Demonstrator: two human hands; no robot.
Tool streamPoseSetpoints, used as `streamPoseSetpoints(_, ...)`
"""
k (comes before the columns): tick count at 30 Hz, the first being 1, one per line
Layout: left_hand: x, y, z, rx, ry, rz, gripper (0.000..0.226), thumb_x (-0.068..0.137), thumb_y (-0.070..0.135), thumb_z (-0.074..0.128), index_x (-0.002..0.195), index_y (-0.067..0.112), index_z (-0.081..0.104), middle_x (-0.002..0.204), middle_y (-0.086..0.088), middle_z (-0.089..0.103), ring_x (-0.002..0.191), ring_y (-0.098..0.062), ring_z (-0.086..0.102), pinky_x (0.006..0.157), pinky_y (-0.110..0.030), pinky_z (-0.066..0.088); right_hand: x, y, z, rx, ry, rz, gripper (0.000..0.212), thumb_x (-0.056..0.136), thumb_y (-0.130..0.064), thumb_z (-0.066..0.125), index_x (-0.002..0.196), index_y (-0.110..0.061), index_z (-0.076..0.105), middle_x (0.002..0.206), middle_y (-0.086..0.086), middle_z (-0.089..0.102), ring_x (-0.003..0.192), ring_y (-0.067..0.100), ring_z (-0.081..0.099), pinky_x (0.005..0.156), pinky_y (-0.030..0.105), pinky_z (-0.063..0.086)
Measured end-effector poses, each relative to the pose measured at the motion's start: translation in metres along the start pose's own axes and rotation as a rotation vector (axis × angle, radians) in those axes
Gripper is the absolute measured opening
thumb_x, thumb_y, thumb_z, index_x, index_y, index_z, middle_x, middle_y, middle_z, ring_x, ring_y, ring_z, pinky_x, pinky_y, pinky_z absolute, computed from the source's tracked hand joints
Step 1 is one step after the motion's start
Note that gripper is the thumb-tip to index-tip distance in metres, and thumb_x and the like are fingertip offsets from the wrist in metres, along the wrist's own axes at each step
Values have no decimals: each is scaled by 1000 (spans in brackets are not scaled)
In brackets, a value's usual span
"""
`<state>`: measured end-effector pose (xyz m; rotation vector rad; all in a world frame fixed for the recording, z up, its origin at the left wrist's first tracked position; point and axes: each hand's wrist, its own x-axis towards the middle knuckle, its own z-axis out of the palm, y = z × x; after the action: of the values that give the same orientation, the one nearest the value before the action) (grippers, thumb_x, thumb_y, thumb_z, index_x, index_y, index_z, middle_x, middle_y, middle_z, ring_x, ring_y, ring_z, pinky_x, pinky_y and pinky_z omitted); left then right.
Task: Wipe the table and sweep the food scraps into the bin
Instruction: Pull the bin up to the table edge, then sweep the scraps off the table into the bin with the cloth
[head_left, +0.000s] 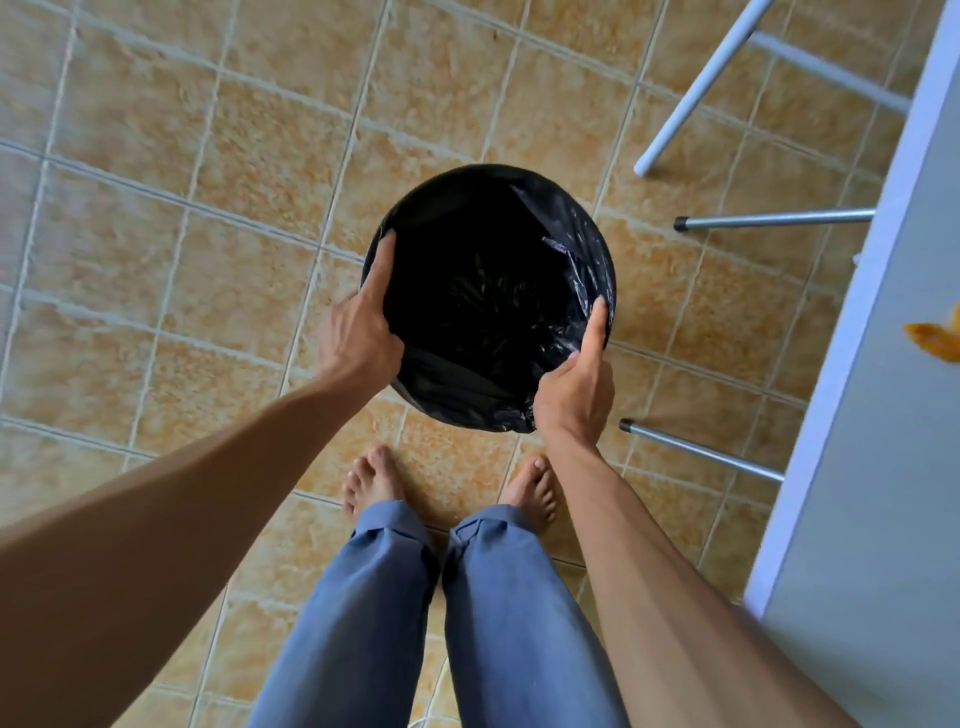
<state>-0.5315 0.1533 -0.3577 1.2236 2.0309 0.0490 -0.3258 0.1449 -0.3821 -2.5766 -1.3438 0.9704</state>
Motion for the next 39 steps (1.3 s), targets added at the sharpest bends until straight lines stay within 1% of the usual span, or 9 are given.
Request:
streamPoseSetpoints(5, -39, 14, -36, -37, 17, -22, 104, 79, -6, 45, 156, 44, -3, 94, -21, 68, 61, -34, 55, 55, -48, 51, -20, -12, -30, 13, -38, -20, 76, 104, -10, 41, 158, -50, 5, 90, 10, 63, 70, 26, 56, 58, 34, 37)
streamPoseSetpoints(11, -88, 30, -81, -127, 98, -34, 104, 81, -7, 45, 154, 48, -3, 98, -21, 68, 60, -30, 53, 55, -44, 48, -49, -37, -85, -26, -54, -142, 86, 101, -6, 46, 158, -49, -2, 88, 7, 59, 74, 24, 59, 59, 36, 44)
streamPoseSetpoints(16, -115, 52, -98, -133, 141, -34, 101, 83, -7, 48, 157, 42, 0, 100, -25, 68, 56, -23, 44, 50, -35, 35, -68, -48, -127, -128, -45, -247, 88, 100, -10, 45, 157, -46, -11, 107, 17, 57, 76, 30, 59, 60, 39, 48)
streamPoseSetpoints(19, -123, 63, -98, -146, 153, -42, 102, 81, -6, 48, 157, 42, 0, 109, -25, 68, 56, -25, 47, 51, -37, 41, -81, -59, -154, -218, -96, -336, 83, 102, -16, 45, 157, -44, -11, 142, 27, 41, 111, 41, 56, 82, 45, 51)
streamPoseSetpoints(22, -128, 74, -88, -187, 159, -47, 103, 80, -7, 48, 156, 44, 1, 106, -22, 68, 57, -29, 53, 53, -44, 49, -102, -68, -197, -225, -146, -486, 68, 106, -24, 38, 160, -40, -1, 161, 17, 24, 141, 35, 36, 108, 44, 40)
streamPoseSetpoints(26, -130, 89, -70, -228, 144, -20, 106, 78, -7, 49, 154, 50, 2, 122, -18, 65, 58, -30, 55, 48, -37, 46, -107, -54, -256, -101, 171, -642, 53, 102, -23, 42, 155, -28, 36, 154, 6, 44, 143, 23, 38, 111, 38, 37)
streamPoseSetpoints(29, -132, 102, -61, -212, 116, -7, 106, 78, -6, 49, 152, 53, 0, 103, -22, 68, 55, -36, 55, 46, -46, 48, -65, -4, -295, -111, 443, -530, 52, 94, -20, 50, 145, -16, 52, 150, 18, 49, 140, 36, 44, 113, 45, 36)
streamPoseSetpoints(33, -136, 122, -51, -251, 88, 37, 105, 79, -10, 49, 156, 46, 4, 124, -20, 64, 57, -30, 57, 49, -45, 52, -11, 66, -334, -304, 384, -253, 66, 91, -34, 39, 154, -16, 41, 161, 21, 32, 148, 43, 28, 120, 53, 25)
streamPoseSetpoints(39, -136, 142, -52, -240, 104, 78, 103, 79, -9, 49, 156, 46, 7, 133, -17, 60, 61, -23, 56, 57, -47, 56, 13, 121, -331, -442, 427, -484, 57, 105, -41, 29, 157, -18, 36, 164, 22, 26, 152, 40, 24, 121, 55, 25)
